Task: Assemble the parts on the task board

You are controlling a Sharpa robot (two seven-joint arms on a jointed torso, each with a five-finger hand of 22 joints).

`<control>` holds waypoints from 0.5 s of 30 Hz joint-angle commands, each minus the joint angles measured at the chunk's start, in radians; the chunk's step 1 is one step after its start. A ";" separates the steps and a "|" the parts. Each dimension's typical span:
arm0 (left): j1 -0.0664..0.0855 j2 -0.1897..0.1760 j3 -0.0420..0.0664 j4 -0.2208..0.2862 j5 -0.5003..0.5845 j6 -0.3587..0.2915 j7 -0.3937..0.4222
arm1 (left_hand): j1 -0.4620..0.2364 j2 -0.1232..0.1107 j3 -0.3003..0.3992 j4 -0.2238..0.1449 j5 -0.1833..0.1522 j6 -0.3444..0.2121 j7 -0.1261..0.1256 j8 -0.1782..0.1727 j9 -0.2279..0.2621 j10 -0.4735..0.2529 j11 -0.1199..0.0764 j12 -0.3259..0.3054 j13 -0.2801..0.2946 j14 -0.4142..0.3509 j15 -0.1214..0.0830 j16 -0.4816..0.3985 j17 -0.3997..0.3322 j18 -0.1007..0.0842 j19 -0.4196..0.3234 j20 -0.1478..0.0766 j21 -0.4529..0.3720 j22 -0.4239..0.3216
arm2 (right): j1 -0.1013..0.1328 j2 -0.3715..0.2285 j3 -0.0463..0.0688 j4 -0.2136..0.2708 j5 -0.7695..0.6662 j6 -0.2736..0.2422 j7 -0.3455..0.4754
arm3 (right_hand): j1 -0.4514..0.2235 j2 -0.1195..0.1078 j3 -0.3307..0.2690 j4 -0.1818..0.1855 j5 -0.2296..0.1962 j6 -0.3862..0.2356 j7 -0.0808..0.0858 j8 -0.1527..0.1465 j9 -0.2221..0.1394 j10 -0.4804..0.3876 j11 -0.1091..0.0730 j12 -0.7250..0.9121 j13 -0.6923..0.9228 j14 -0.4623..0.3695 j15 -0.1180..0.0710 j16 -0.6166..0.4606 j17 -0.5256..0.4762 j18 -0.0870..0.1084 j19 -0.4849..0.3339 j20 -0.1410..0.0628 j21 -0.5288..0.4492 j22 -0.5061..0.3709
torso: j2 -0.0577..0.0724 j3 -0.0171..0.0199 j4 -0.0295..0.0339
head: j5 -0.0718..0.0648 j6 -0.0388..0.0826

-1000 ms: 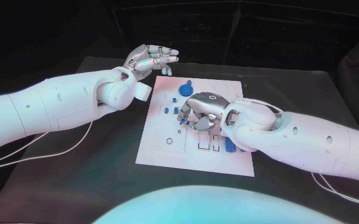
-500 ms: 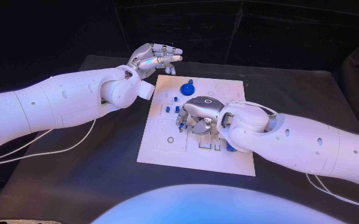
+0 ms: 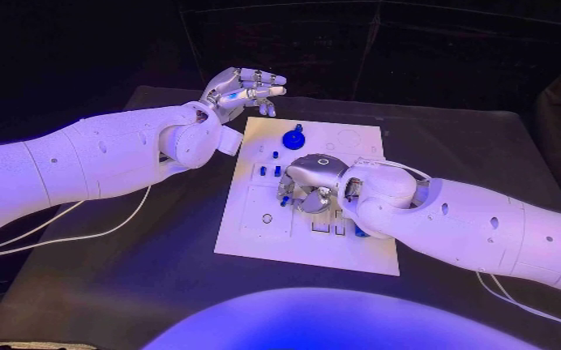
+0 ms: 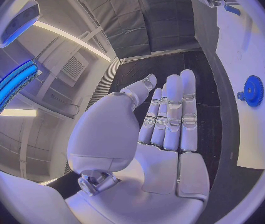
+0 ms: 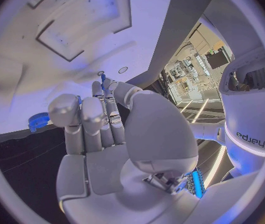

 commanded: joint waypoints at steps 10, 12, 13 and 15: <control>0.002 0.000 0.001 0.002 0.005 0.011 0.003 | -0.002 0.008 -0.008 0.000 0.005 -0.006 0.006 -0.002 -0.001 -0.006 0.000 0.002 -0.002 -0.006 0.001 -0.007 -0.002 0.013 0.001 -0.001 -0.006 -0.002 | -0.003 0.007 0.000 -0.007 -0.036 0.020 -0.007 | -0.012 0.004 -0.001 0.003 0.000 0.004 0.001 -0.001 0.001 0.005 0.002 -0.003 -0.002 0.023 -0.004 0.007 -0.001 -0.019 0.005 0.001 0.007 0.000 | 0.001 -0.0003 0.0002 | 0.003 0.000; 0.002 0.000 0.001 0.002 0.005 0.012 0.003 | -0.002 0.008 -0.008 0.000 0.005 -0.006 0.006 -0.002 -0.001 -0.006 0.000 0.002 -0.002 -0.006 0.001 -0.007 -0.002 0.013 0.001 -0.001 -0.006 -0.002 | -0.005 0.009 0.000 -0.007 -0.041 0.021 -0.008 | -0.012 0.004 -0.001 0.003 0.000 0.004 0.001 -0.001 0.001 0.005 0.002 -0.003 -0.002 0.023 -0.004 0.007 -0.001 -0.019 0.005 0.001 0.007 0.000 | 0.002 0.0001 -0.0002 | 0.003 0.000; 0.002 0.000 0.001 0.002 0.005 0.012 0.003 | -0.002 0.008 -0.008 0.000 0.005 -0.006 0.006 -0.002 -0.001 -0.006 0.000 0.002 -0.002 -0.006 0.001 -0.007 -0.002 0.013 0.001 -0.001 -0.006 -0.002 | -0.006 0.010 0.000 -0.007 -0.044 0.022 -0.009 | -0.012 0.004 -0.001 0.003 0.000 0.004 0.001 -0.001 0.001 0.005 0.002 -0.003 -0.002 0.023 -0.004 0.007 -0.001 -0.019 0.005 0.001 0.007 0.000 | 0.001 0.0003 -0.0004 | 0.003 0.000; 0.002 0.000 0.001 0.002 0.005 0.013 0.002 | -0.002 0.008 -0.008 0.000 0.005 -0.006 0.006 -0.002 -0.001 -0.006 0.000 0.002 -0.002 -0.006 0.001 -0.007 -0.002 0.013 0.001 -0.001 -0.006 -0.002 | -0.007 0.013 0.000 -0.007 -0.049 0.025 -0.012 | -0.013 0.004 -0.002 0.003 -0.001 0.005 0.001 -0.001 0.001 0.006 0.002 -0.004 -0.002 0.023 -0.004 0.006 -0.002 -0.019 0.005 0.001 0.007 0.000 | 0.001 0.0005 -0.0007 | 0.003 0.000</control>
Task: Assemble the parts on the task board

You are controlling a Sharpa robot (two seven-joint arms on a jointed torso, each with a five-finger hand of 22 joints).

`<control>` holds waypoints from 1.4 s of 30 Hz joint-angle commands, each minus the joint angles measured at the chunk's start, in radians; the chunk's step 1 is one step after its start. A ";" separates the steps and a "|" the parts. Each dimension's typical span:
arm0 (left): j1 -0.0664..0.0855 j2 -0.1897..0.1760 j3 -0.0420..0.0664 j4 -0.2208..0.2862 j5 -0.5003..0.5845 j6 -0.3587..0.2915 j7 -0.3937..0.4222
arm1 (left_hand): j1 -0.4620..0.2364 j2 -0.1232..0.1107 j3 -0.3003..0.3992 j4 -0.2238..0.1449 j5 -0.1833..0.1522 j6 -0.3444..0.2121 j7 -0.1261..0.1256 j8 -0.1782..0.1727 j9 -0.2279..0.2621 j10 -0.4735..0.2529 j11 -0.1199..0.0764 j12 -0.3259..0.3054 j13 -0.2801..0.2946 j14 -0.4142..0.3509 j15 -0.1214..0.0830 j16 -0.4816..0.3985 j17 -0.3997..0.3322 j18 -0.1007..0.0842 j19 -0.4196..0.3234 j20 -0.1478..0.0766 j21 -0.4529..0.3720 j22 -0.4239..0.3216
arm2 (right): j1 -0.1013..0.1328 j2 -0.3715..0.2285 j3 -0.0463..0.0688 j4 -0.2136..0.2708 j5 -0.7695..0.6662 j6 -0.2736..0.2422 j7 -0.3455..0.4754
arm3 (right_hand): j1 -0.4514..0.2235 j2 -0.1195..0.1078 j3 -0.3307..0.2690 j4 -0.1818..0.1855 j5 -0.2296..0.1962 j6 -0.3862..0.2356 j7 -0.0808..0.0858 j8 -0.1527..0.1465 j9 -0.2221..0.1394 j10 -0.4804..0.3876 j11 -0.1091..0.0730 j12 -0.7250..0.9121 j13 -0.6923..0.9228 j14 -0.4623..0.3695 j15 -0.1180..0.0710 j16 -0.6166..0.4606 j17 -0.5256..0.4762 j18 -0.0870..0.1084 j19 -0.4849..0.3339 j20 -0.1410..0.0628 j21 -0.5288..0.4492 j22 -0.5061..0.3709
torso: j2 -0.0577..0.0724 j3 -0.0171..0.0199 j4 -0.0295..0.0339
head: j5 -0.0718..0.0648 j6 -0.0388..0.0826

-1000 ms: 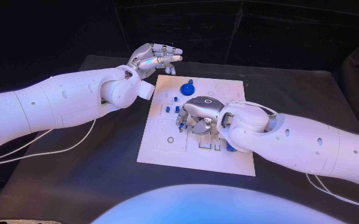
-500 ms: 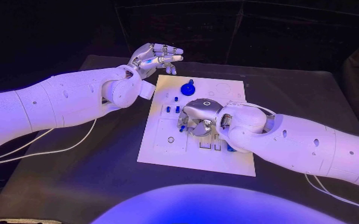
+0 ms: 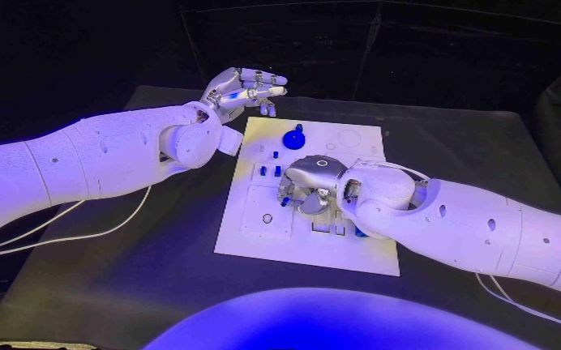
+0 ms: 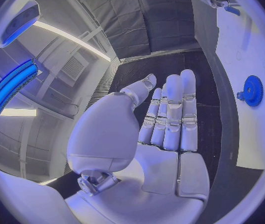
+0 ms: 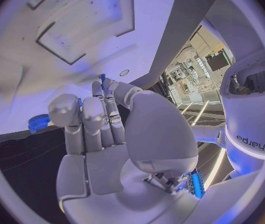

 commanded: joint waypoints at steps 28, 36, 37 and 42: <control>0.002 -0.002 0.001 0.004 0.005 0.018 -0.006 | -0.002 0.009 -0.016 0.001 0.005 -0.008 0.005 -0.005 -0.002 -0.011 0.003 0.001 -0.002 -0.007 0.003 -0.007 -0.005 0.013 0.002 0.000 -0.010 -0.004 | -0.009 0.002 -0.001 0.006 -0.042 -0.099 0.007 | -0.042 -0.048 -0.092 0.005 -0.008 -0.137 0.029 -0.037 -0.003 -0.205 0.046 -0.049 -0.013 -0.052 0.032 -0.123 -0.182 0.028 -0.137 0.033 -0.141 -0.279 | -0.001 0.0013 -0.0005 | -0.002 0.000; 0.002 -0.005 0.001 0.002 0.005 0.021 -0.008 | -0.001 0.009 -0.018 0.000 0.005 -0.009 0.006 -0.006 -0.002 -0.013 0.003 0.001 -0.002 -0.007 0.003 -0.008 -0.005 0.013 0.002 0.001 -0.011 -0.005 | -0.010 -0.069 0.000 0.066 0.022 -0.181 0.044 | -0.036 -0.034 -0.104 0.004 0.017 -0.116 0.023 -0.022 0.001 -0.184 0.037 0.015 -0.001 -0.029 0.025 -0.081 -0.151 0.018 -0.098 0.029 -0.111 -0.220 | -0.002 0.0018 -0.0028 | 0.000 0.000; 0.002 -0.005 0.001 0.002 0.005 0.022 -0.009 | -0.001 0.009 -0.019 0.000 0.005 -0.010 0.006 -0.006 -0.003 -0.013 0.004 0.001 -0.002 -0.008 0.003 -0.008 -0.005 0.013 0.002 0.001 -0.011 -0.005 | -0.010 -0.082 0.000 0.077 0.033 -0.186 0.045 | -0.035 -0.034 -0.104 0.004 0.020 -0.114 0.022 -0.021 0.002 -0.180 0.036 0.021 0.000 -0.025 0.024 -0.074 -0.144 0.016 -0.092 0.028 -0.105 -0.209 | -0.001 0.0012 -0.0021 | -0.001 0.000; 0.002 -0.009 0.001 0.000 0.005 0.022 -0.009 | -0.001 0.009 -0.019 0.001 0.005 -0.010 0.006 -0.006 -0.003 -0.014 0.004 0.001 -0.002 -0.008 0.003 -0.008 -0.006 0.012 0.002 0.001 -0.012 -0.005 | 0.008 -0.182 0.004 0.139 0.139 -0.179 0.029 | -0.039 -0.033 -0.105 0.006 0.028 -0.105 0.020 -0.017 0.002 -0.164 0.031 0.045 0.000 -0.010 0.020 -0.049 -0.121 0.008 -0.066 0.026 -0.079 -0.165 | -0.004 -0.0002 -0.0047 | -0.011 0.004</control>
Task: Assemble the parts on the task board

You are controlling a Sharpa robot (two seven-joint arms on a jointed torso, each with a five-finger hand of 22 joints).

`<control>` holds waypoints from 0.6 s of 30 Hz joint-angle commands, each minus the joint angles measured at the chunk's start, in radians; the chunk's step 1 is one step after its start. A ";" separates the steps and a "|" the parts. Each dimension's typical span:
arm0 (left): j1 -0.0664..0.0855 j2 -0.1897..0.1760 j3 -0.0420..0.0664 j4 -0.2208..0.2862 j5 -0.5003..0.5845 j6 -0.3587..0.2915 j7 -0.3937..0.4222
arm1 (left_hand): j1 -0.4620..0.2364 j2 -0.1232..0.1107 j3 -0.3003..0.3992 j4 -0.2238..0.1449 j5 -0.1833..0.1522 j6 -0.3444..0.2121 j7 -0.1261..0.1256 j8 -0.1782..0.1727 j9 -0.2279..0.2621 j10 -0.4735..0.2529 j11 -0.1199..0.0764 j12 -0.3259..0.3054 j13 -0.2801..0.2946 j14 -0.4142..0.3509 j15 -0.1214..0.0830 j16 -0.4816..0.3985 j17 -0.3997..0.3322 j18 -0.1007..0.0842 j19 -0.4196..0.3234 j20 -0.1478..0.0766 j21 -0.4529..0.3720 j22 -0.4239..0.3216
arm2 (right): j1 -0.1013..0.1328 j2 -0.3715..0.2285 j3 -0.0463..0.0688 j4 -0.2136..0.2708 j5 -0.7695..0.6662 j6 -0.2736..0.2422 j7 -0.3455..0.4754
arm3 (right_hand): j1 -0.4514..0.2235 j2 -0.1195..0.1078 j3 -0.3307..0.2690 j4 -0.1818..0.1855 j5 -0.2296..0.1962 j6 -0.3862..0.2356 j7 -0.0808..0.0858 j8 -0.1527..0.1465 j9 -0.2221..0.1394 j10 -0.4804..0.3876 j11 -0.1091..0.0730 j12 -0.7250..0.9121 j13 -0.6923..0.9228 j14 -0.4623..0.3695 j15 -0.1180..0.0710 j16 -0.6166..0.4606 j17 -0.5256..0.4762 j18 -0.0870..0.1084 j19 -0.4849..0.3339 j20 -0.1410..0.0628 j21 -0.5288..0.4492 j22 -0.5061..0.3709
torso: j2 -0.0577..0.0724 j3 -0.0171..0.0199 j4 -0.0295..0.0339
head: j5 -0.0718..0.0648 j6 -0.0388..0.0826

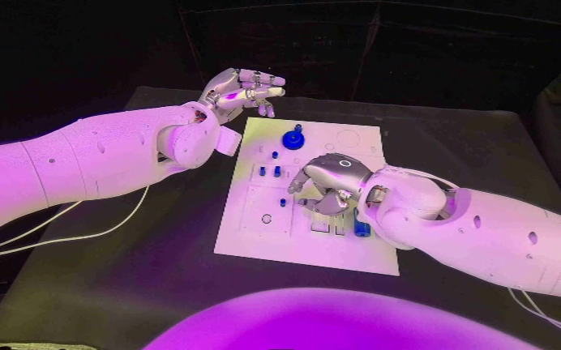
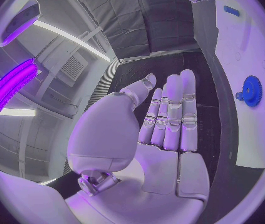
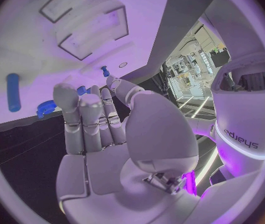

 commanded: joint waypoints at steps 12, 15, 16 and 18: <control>0.002 -0.002 0.000 -0.004 0.005 0.018 0.002 | -0.001 0.010 -0.009 0.000 0.005 -0.007 0.002 -0.006 -0.001 -0.010 0.000 0.001 -0.001 -0.005 0.000 -0.004 -0.001 0.013 0.003 0.001 -0.005 -0.001 | 0.085 -0.142 0.010 0.005 0.049 0.039 -0.094 | 0.016 -0.032 -0.137 0.010 0.004 -0.079 -0.002 -0.020 -0.005 -0.137 0.011 -0.008 -0.015 -0.003 0.009 -0.035 -0.064 0.004 -0.010 0.008 -0.048 -0.088 | 0.000 -0.0011 0.0005 | -0.030 0.023; 0.001 -0.001 0.000 -0.005 0.005 0.021 0.001 | -0.001 0.010 -0.009 0.000 0.005 -0.007 0.002 -0.006 -0.001 -0.010 0.000 0.001 -0.001 -0.005 0.000 -0.004 -0.001 0.013 0.003 0.001 -0.005 -0.001 | 0.088 -0.146 0.010 -0.003 0.027 0.051 -0.105 | 0.026 -0.027 -0.162 0.015 0.004 -0.077 -0.008 -0.019 -0.004 -0.143 0.011 0.001 -0.015 -0.003 0.009 -0.036 -0.069 0.004 -0.007 0.008 -0.050 -0.089 | 0.001 -0.0006 0.0004 | -0.030 0.023; 0.001 0.000 0.000 -0.005 0.005 0.021 0.000 | -0.001 0.010 -0.009 0.000 0.005 -0.007 0.002 -0.006 -0.001 -0.010 0.000 0.001 -0.001 -0.005 0.000 -0.004 -0.001 0.013 0.003 0.001 -0.005 -0.001 | 0.089 -0.146 0.011 -0.006 0.019 0.058 -0.109 | 0.031 -0.025 -0.172 0.017 0.004 -0.077 -0.011 -0.019 -0.004 -0.144 0.011 0.005 -0.014 -0.002 0.010 -0.036 -0.071 0.004 -0.005 0.009 -0.051 -0.090 | 0.001 -0.0005 0.0002 | -0.030 0.022; 0.001 0.000 0.000 -0.006 0.005 0.023 -0.001 | -0.001 0.010 -0.009 0.000 0.005 -0.007 0.002 -0.006 -0.001 -0.010 0.000 0.001 -0.001 -0.005 0.000 -0.004 -0.001 0.013 0.003 0.001 -0.005 -0.001 | 0.090 -0.146 0.011 -0.013 0.006 0.074 -0.117 | 0.036 -0.022 -0.182 0.019 0.004 -0.076 -0.015 -0.018 -0.004 -0.145 0.011 0.010 -0.014 -0.002 0.010 -0.037 -0.075 0.004 -0.003 0.009 -0.051 -0.089 | 0.001 -0.0018 0.0009 | -0.033 0.024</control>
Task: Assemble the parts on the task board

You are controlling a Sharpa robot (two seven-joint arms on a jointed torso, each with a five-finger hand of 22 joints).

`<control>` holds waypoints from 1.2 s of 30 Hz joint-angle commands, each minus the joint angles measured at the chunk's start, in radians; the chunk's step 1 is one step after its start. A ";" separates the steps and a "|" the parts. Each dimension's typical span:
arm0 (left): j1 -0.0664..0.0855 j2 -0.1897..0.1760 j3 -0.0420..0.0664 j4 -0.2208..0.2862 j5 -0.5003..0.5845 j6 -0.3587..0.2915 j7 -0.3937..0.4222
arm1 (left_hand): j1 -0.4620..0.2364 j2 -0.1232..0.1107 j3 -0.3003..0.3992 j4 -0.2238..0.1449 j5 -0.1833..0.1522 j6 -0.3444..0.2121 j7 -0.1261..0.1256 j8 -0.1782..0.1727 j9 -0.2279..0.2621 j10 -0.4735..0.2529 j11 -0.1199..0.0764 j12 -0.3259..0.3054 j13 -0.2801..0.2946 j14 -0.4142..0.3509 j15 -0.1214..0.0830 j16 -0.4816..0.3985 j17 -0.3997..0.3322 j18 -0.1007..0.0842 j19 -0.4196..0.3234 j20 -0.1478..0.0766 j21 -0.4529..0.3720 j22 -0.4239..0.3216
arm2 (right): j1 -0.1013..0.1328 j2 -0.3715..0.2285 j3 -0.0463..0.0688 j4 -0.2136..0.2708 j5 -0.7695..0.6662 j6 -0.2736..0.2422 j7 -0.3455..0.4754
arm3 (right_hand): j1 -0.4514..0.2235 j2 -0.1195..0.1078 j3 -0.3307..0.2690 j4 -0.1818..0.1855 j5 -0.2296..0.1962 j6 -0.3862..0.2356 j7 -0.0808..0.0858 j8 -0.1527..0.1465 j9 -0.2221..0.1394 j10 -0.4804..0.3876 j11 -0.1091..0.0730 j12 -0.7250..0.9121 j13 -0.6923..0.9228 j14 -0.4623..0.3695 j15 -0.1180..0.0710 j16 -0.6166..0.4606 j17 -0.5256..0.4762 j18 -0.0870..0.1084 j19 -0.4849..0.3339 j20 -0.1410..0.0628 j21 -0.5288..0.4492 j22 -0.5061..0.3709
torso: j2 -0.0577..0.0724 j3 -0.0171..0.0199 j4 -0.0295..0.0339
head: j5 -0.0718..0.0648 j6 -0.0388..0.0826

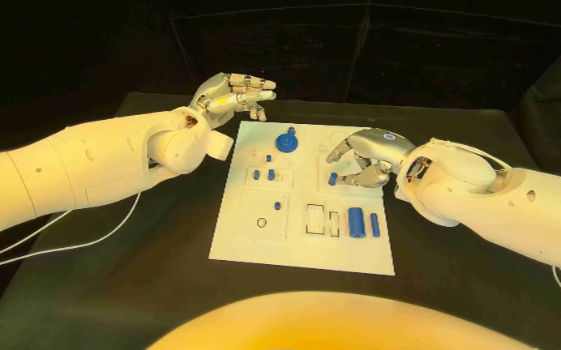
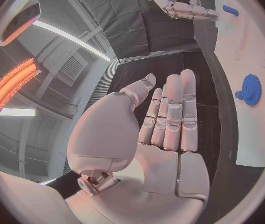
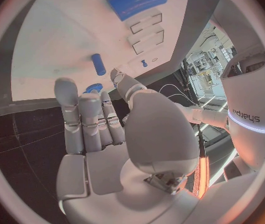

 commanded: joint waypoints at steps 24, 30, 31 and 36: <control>0.002 0.001 0.000 -0.003 0.005 0.037 -0.019 | -0.003 0.009 -0.015 -0.001 0.005 -0.009 0.004 -0.007 -0.001 -0.009 -0.002 0.002 -0.001 -0.006 0.001 -0.005 -0.004 0.012 0.003 0.002 -0.009 -0.005 | 0.004 0.076 0.000 -0.049 -0.086 0.170 -0.055 | 0.030 0.050 0.044 0.007 -0.005 0.072 0.003 0.008 0.004 0.145 -0.017 0.041 -0.007 0.015 -0.008 0.034 0.010 -0.011 0.056 -0.009 0.043 0.082 | 0.001 -0.0006 0.0016 | -0.006 -0.002; 0.002 0.001 0.000 -0.002 0.005 0.038 -0.019 | -0.003 0.009 -0.016 -0.001 0.005 -0.009 0.004 -0.007 -0.001 -0.009 -0.002 0.002 -0.001 -0.006 0.002 -0.005 -0.004 0.012 0.003 0.003 -0.010 -0.005 | 0.003 0.088 0.000 -0.061 -0.098 0.182 -0.061 | 0.024 0.049 0.080 0.008 -0.006 0.100 0.005 0.010 0.005 0.186 -0.020 0.019 -0.006 0.018 -0.010 0.051 0.022 -0.014 0.064 -0.012 0.055 0.100 | 0.001 -0.0007 0.0028 | -0.007 -0.004; 0.002 0.001 0.000 -0.002 0.005 0.038 -0.019 | -0.003 0.009 -0.016 -0.001 0.005 -0.009 0.004 -0.007 -0.001 -0.009 -0.002 0.002 -0.001 -0.006 0.002 -0.005 -0.004 0.012 0.003 0.003 -0.010 -0.005 | 0.003 0.088 0.000 -0.062 -0.101 0.182 -0.062 | 0.023 0.048 0.085 0.008 -0.007 0.102 0.005 0.010 0.004 0.189 -0.020 0.015 -0.007 0.018 -0.010 0.052 0.022 -0.014 0.064 -0.012 0.056 0.101 | 0.001 -0.0009 0.0025 | -0.007 -0.005; 0.002 0.000 0.000 -0.003 0.005 0.038 -0.019 | -0.003 0.009 -0.016 -0.001 0.005 -0.009 0.004 -0.007 -0.001 -0.010 -0.002 0.002 -0.001 -0.006 0.002 -0.005 -0.004 0.012 0.003 0.003 -0.010 -0.005 | 0.003 0.094 0.000 -0.069 -0.120 0.178 -0.064 | 0.020 0.044 0.103 0.007 -0.009 0.111 0.006 0.009 0.004 0.196 -0.019 -0.002 -0.007 0.016 -0.010 0.055 0.020 -0.014 0.064 -0.012 0.057 0.101 | 0.001 -0.0005 0.0016 | -0.007 -0.005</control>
